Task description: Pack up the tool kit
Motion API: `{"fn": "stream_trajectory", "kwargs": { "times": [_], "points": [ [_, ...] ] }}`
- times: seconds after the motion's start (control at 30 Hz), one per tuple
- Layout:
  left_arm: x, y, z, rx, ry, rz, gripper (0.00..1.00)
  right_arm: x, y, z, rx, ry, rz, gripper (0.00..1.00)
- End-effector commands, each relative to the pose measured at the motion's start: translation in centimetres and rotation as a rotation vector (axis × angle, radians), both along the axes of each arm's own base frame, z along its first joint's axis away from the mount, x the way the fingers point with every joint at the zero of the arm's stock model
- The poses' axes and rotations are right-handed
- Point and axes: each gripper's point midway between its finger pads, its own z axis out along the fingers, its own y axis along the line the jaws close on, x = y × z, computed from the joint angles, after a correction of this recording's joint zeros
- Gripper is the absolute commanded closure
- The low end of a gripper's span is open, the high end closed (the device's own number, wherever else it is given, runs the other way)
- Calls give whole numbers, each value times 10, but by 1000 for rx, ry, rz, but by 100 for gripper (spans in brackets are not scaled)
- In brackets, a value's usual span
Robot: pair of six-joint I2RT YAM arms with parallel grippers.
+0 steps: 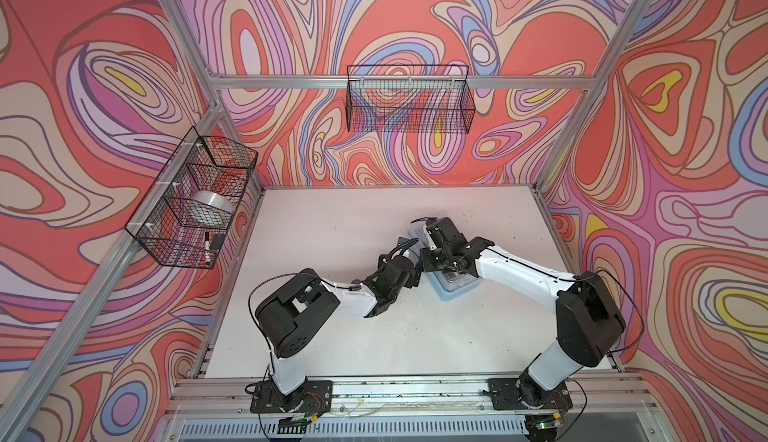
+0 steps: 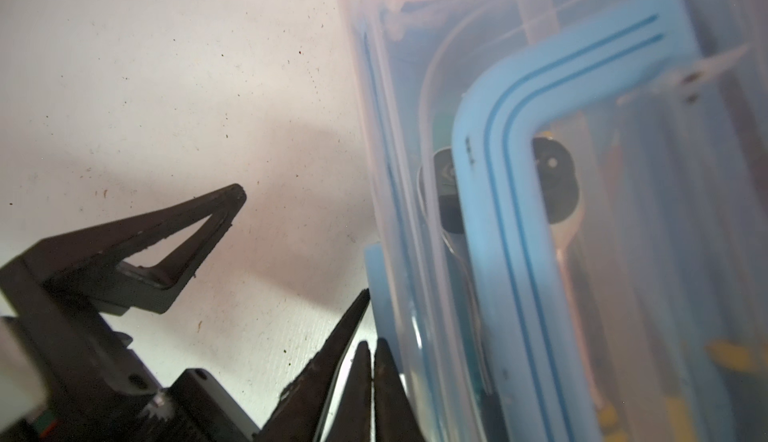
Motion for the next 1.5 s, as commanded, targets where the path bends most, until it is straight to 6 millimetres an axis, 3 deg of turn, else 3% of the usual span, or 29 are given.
{"fn": "stream_trajectory", "kwargs": {
  "times": [0.0, 0.3, 0.47, 0.8, 0.93, 1.2, 1.47],
  "points": [
    [6, -12, 19, -44, -32, -16, 10, -3, 1, 17, 36, -32, -7, 99],
    [6, -13, 20, -49, -31, -19, 10, -4, 3, 55, 116, -106, -17, 98],
    [5, -14, 22, -55, -33, -25, 10, -1, -16, 65, 57, -162, -70, 96],
    [5, -21, 26, -82, -31, -52, 11, 6, -53, 47, 13, -138, -151, 95],
    [3, -26, 27, -101, -32, -76, 11, 7, -66, 31, -4, -108, -178, 94],
    [-5, -43, 27, -146, -34, -179, 12, 0, -55, 13, 24, -49, -119, 94],
    [-15, -38, 30, -197, -46, -286, 16, 3, -70, 29, 35, -105, -137, 85]
  ]
}}
